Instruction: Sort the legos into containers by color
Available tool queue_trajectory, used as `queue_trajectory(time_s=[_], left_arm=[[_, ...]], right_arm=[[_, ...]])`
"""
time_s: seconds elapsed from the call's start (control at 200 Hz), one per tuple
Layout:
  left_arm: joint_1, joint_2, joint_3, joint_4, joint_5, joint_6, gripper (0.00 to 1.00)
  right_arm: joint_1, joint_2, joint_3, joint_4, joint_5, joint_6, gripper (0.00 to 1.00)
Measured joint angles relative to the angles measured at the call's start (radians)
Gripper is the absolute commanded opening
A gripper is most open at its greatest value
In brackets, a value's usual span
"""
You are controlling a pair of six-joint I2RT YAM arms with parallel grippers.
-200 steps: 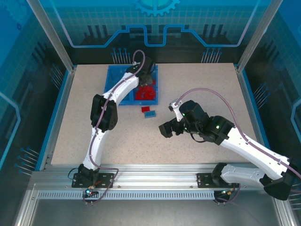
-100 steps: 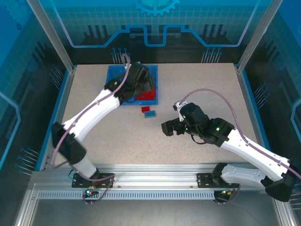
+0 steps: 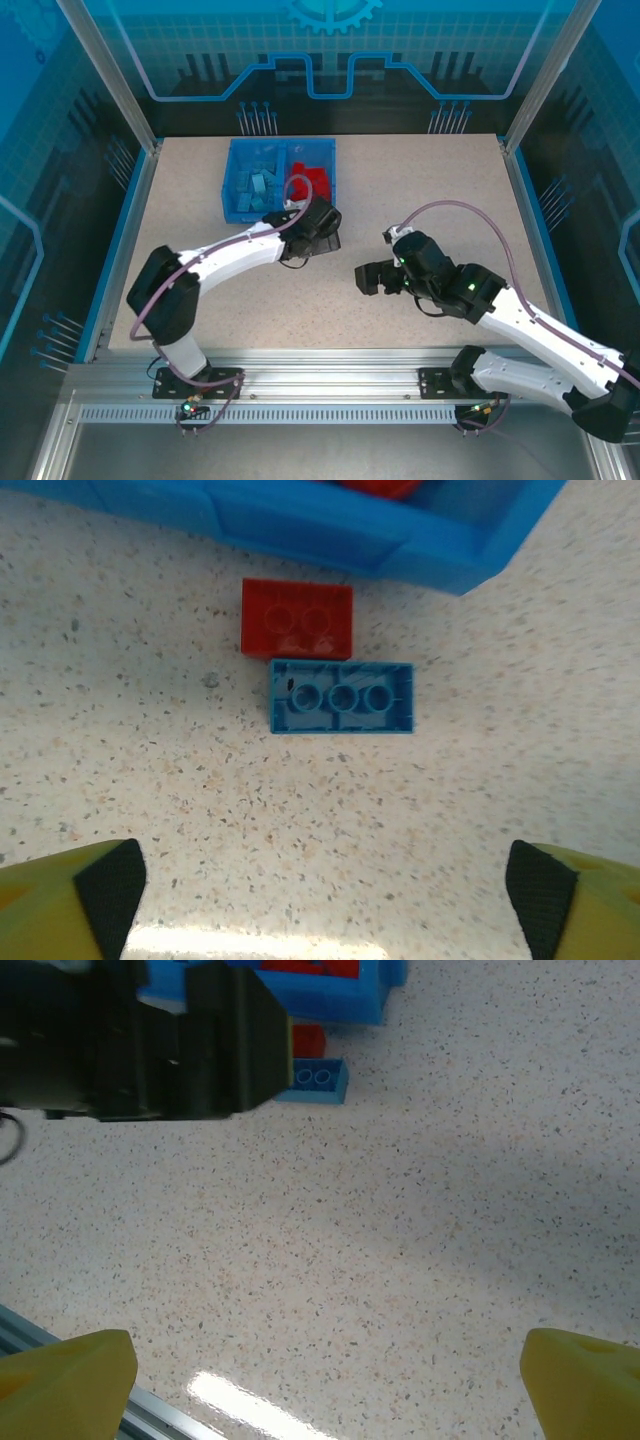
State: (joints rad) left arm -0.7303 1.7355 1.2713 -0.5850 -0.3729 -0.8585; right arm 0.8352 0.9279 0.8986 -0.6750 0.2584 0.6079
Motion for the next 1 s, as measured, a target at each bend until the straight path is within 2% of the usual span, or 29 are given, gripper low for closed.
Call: queue_trajectory(time_s=[0.205, 0.35, 0.71, 0.86, 1.0], left_arm=[[0.005, 0.181, 0.099, -0.004, -0.025, 0.005, 0.99], [0.018, 0.257, 0.162, -0.002, -0.039, 0.031, 0.98], [0.075, 0.359, 0.219, 0.01, -0.031, 0.078, 0.78], [0.074, 0.381, 0.219, 0.015, -0.026, 0.077, 0.63], [0.073, 0.379, 0.219, 0.015, -0.027, 0.075, 0.54]], right_arm=[[-0.022, -0.047, -0.048, 0.002, -0.012, 0.006, 1.0], [-0.045, -0.058, -0.056, 0.003, -0.023, 0.006, 1.0], [-0.079, -0.06, -0.056, 0.002, -0.05, 0.005, 1.0], [-0.079, -0.06, -0.061, 0.003, -0.058, 0.005, 1.0], [-0.08, -0.06, -0.062, 0.003, -0.059, 0.006, 1.0]])
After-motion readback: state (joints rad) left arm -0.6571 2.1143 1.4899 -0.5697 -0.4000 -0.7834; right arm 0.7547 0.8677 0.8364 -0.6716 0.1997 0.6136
